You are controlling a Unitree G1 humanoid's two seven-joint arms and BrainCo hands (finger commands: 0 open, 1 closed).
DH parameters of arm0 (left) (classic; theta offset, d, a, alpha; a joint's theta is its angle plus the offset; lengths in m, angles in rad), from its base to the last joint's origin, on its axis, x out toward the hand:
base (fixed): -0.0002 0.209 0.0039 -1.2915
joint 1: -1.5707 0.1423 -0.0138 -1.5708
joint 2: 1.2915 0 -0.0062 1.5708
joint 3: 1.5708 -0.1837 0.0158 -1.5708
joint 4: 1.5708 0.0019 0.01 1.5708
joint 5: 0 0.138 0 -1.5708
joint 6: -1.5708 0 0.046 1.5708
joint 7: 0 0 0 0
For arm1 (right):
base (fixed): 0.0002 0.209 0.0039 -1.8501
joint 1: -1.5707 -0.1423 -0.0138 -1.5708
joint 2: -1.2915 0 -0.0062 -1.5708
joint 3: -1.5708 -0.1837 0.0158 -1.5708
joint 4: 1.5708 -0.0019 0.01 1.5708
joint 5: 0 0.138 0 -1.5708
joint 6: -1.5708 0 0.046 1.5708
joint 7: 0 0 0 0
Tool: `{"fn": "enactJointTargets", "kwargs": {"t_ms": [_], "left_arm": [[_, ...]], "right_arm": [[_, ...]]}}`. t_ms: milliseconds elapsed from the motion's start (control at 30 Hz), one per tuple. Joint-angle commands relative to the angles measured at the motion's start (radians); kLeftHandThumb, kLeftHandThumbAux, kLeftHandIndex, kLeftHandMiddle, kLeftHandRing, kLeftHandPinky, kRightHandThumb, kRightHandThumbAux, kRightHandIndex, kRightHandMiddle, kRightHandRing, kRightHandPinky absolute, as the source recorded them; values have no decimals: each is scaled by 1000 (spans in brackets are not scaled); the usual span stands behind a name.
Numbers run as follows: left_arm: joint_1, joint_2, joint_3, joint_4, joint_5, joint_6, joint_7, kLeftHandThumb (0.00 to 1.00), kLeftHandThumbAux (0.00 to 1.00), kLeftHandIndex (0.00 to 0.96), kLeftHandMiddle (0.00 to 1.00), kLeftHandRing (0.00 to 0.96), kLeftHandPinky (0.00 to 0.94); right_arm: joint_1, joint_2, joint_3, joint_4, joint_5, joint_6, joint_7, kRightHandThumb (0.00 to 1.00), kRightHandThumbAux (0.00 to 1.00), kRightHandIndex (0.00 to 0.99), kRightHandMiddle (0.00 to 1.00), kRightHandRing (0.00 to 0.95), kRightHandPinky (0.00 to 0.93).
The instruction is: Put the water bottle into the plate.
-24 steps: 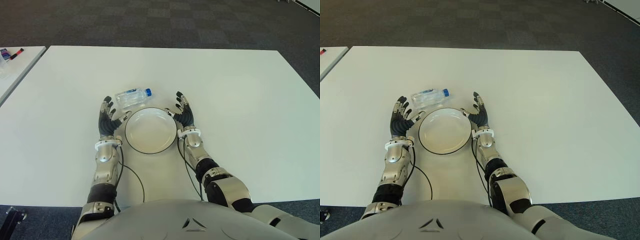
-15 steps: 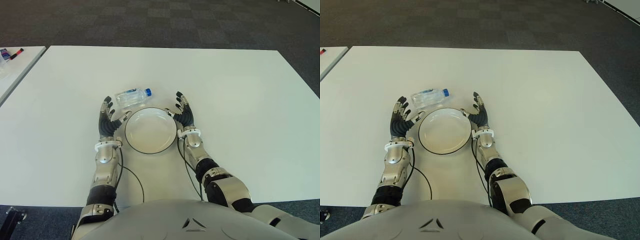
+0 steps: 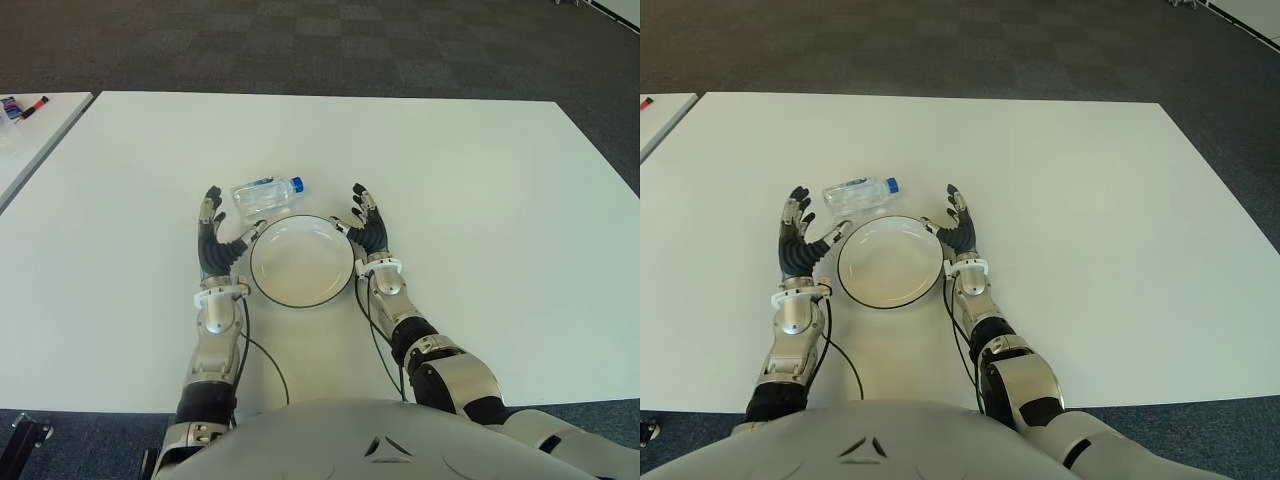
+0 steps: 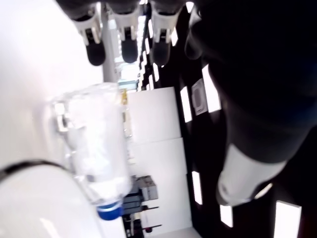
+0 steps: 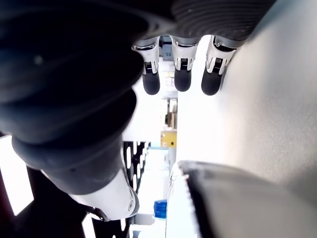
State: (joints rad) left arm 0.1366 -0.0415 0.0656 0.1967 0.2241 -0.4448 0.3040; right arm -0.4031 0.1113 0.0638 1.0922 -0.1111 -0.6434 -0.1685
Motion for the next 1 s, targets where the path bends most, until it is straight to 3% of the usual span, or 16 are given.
{"fn": "enactJointTargets", "kwargs": {"t_ms": [33, 233, 400, 633, 800, 1000], "left_arm": [[39, 0, -17, -54, 53, -22, 33, 0, 870, 90, 99, 91, 115], [86, 1, -33, -141, 155, 7, 81, 0, 861, 80, 90, 78, 86], [110, 3, -50, -219, 260, 87, 112, 0, 813, 63, 84, 69, 68], [83, 65, -89, -250, 580, 172, 293, 0, 798, 44, 81, 73, 112], [70, 108, -119, -263, 687, 234, 328, 0, 831, 33, 70, 66, 102], [56, 142, -146, -272, 736, 285, 346, 0, 864, 21, 54, 49, 89]], "right_arm": [[37, 68, 4, 32, 4, 35, 3, 0, 909, 13, 0, 0, 90], [39, 69, 9, 22, 1, 32, -1, 0, 921, 17, 0, 0, 94], [38, 71, 7, 20, 5, 23, 1, 0, 926, 20, 0, 1, 96], [31, 70, 0, 33, 10, 23, -2, 0, 931, 23, 0, 6, 100], [27, 73, -5, 42, 12, 24, -7, 0, 928, 32, 0, 14, 111], [18, 72, -4, 51, 7, 32, -13, 0, 923, 33, 0, 13, 103]]}}
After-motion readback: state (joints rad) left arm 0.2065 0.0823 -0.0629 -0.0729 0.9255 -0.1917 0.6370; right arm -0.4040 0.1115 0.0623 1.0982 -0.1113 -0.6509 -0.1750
